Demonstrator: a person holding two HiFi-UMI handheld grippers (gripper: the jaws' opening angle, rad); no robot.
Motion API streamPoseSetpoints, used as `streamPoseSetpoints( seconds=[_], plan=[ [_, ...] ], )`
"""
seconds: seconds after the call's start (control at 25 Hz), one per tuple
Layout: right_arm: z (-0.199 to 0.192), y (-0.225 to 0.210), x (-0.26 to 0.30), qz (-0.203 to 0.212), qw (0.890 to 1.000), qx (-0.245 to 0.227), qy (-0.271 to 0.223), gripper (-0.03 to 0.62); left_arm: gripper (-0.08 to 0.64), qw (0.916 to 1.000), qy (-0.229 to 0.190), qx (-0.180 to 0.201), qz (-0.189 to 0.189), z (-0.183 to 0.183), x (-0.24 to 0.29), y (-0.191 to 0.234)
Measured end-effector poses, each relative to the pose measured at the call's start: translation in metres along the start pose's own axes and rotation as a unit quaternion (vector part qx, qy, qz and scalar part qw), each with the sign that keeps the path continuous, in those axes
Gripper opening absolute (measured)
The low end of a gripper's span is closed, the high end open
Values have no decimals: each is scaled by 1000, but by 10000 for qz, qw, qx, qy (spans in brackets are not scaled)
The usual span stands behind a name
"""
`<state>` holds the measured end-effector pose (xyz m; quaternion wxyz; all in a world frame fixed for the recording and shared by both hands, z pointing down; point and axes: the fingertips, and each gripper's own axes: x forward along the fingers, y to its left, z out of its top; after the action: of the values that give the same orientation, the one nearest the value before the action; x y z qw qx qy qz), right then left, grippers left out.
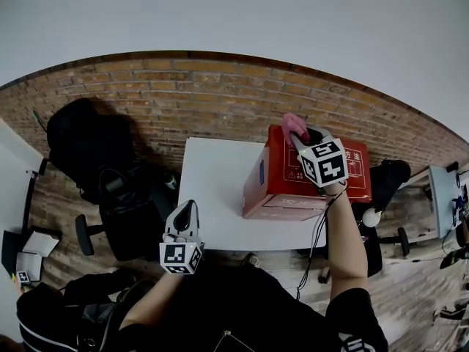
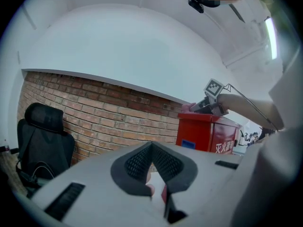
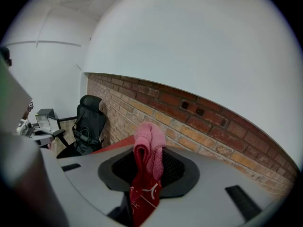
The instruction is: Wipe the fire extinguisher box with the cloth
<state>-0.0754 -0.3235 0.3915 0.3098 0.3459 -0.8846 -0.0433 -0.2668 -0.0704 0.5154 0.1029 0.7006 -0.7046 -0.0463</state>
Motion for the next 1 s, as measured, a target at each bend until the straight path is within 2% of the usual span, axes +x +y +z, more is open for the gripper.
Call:
streamPoseSetpoints(
  seconds=[0.2, 1.0],
  plan=[
    [-7, -10, -5, 34, 10000, -80, -26, 117, 21, 9999, 56, 71, 89, -5, -2, -13],
    [-35, -51, -22, 192, 9996, 73, -178, 117, 21, 9991, 191, 373, 72, -6, 10, -64]
  ],
)
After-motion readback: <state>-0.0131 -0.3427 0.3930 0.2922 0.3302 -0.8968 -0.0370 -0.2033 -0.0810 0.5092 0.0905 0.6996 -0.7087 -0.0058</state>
